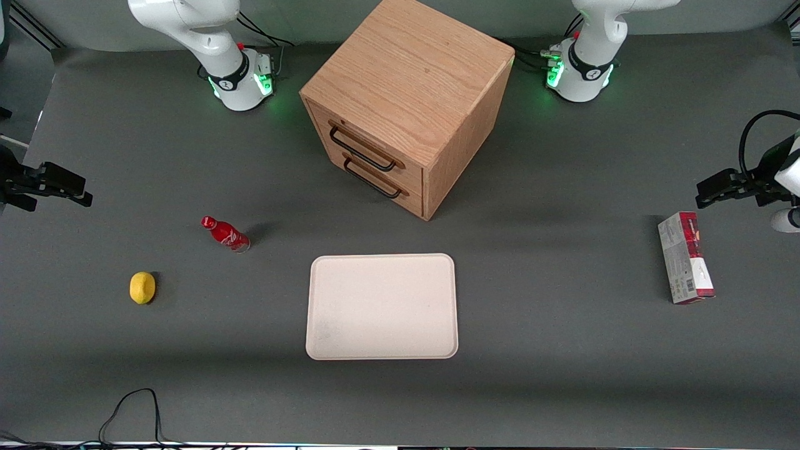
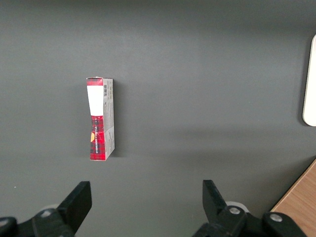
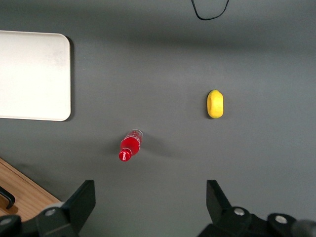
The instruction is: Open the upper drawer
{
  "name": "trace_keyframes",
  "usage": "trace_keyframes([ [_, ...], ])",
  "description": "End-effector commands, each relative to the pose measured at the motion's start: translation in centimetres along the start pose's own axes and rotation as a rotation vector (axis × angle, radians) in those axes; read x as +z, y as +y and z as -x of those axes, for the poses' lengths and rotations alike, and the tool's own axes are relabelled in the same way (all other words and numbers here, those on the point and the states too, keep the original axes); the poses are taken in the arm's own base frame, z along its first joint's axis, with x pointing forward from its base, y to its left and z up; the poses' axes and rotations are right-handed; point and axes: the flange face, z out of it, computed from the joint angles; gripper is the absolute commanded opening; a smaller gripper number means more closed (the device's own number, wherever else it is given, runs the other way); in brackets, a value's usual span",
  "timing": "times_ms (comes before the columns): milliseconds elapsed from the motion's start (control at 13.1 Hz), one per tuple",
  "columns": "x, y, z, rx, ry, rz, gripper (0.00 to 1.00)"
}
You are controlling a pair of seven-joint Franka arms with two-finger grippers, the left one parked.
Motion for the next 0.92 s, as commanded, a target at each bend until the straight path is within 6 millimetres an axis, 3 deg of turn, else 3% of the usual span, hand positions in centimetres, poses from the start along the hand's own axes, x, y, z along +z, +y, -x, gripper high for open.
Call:
trace_keyframes([
  [0,-0.3,0.0,0.2,0.024,0.004,0.015,1.00],
  [611,-0.2,-0.9,0.1,0.007,0.003,0.010,1.00],
  [688,0.2,-1.8,-0.2,-0.008,-0.003,0.005,1.00],
  [841,0.4,-6.3,-0.4,-0.083,-0.007,0.002,1.00],
])
